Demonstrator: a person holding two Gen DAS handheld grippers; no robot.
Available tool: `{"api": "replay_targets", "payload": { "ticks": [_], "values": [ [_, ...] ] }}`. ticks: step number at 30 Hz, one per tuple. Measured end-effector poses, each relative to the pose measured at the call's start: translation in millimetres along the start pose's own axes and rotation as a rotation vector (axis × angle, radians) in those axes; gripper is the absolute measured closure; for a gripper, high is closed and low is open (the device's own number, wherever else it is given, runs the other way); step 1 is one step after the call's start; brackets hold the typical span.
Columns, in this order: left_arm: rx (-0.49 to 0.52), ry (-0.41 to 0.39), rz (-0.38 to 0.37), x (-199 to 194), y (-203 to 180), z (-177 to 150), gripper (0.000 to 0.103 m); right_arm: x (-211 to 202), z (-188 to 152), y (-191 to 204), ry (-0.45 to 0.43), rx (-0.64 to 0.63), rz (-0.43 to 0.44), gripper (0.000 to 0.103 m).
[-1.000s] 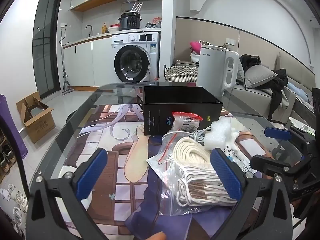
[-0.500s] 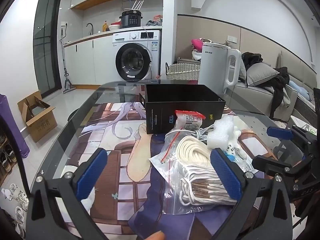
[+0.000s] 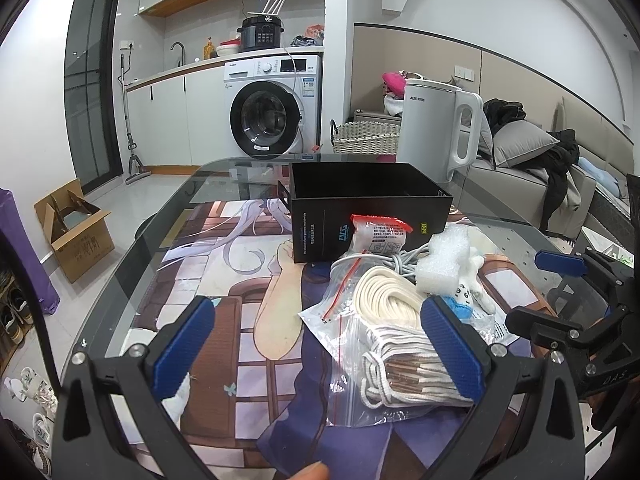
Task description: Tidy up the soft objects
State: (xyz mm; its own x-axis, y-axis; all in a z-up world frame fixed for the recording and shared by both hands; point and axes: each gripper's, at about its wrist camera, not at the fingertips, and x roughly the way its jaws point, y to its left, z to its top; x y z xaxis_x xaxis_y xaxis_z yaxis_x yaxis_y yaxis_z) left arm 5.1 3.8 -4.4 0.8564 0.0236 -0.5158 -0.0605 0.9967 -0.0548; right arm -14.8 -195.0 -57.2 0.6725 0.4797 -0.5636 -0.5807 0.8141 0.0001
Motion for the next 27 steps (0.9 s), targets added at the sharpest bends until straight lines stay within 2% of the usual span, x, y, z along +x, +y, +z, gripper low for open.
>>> {"api": "replay_targets", "payload": {
  "ticks": [27],
  "values": [
    [0.002,-0.003,0.0,-0.7,1.6,1.1,0.0,0.6,0.0,-2.2,0.002,0.008,-0.009,0.0]
  ]
}}
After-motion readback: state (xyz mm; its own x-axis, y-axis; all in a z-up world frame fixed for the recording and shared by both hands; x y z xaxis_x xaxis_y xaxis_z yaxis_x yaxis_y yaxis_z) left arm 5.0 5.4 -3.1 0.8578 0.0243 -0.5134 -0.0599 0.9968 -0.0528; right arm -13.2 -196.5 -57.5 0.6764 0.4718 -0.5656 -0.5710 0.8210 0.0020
